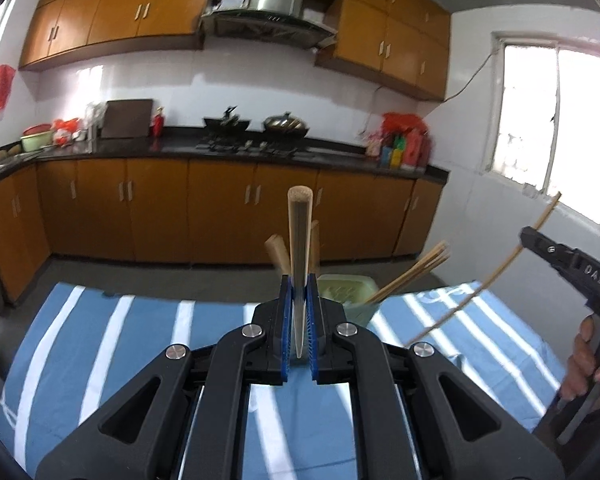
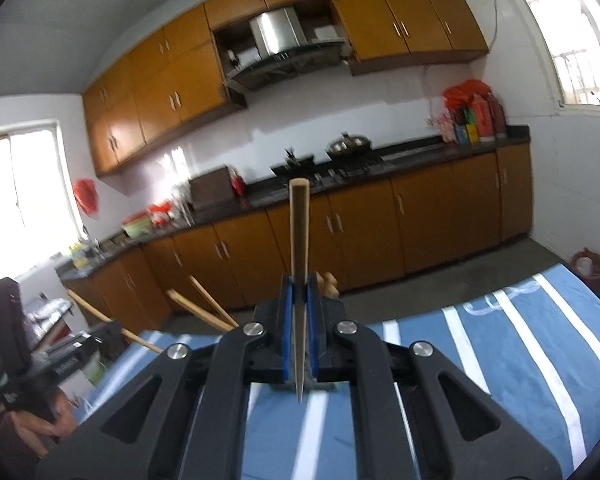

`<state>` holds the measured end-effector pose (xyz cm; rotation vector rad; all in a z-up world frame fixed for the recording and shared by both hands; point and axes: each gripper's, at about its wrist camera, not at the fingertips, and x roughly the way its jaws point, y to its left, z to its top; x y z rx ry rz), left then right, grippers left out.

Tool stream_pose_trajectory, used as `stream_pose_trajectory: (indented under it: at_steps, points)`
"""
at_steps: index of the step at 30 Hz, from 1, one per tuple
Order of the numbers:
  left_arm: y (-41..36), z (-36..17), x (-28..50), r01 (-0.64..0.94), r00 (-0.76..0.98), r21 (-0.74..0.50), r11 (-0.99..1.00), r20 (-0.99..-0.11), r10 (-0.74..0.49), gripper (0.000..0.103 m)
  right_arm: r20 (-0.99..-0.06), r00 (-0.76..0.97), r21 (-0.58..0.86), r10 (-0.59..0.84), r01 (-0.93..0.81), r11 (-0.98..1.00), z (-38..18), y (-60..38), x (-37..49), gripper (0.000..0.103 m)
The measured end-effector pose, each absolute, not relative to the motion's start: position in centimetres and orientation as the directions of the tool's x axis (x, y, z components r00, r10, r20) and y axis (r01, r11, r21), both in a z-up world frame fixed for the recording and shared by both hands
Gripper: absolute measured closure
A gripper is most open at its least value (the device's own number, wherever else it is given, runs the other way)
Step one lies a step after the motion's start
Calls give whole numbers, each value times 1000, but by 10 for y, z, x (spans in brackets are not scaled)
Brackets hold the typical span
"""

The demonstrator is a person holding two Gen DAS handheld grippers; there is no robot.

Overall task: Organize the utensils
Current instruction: 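Insert the left tool's chopstick into the green holder while the right tool inserts its own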

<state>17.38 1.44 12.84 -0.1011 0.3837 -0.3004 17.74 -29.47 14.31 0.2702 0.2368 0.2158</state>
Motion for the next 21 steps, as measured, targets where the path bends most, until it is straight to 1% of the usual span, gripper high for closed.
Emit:
stream_pose_trajectory:
  at_steps: [5,8,10,12,14,18,21]
  points:
    - [0,153,185,278,905,-180,944,-281,-320,96,-119,968,263,221,-183,947,162,-279,185,95]
    - [-7,160,193,270,916,-178,946,-256,-310,96,-80,979,227,188,-166,960,165,-270,196,95]
    - [-13,162,198,260,923,-161,952,-248,-294,96,-69,983,206,168,-151,967,163,-265,205,95]
    - [-21,160,208,252,925,-130,959,-258,-278,96,-67,984,200,164,-147,969,160,-263,218,95]
    - [-25,154,220,246,918,-122,962,-290,-271,96,-72,985,192,155,-139,971,155,-261,230,95]
    - [-27,140,238,236,901,-135,962,-342,-269,96,-114,981,182,155,-133,974,141,-256,257,95]
    - [-30,135,243,239,893,-133,962,-359,-272,96,-147,976,186,160,-132,974,131,-254,274,95]
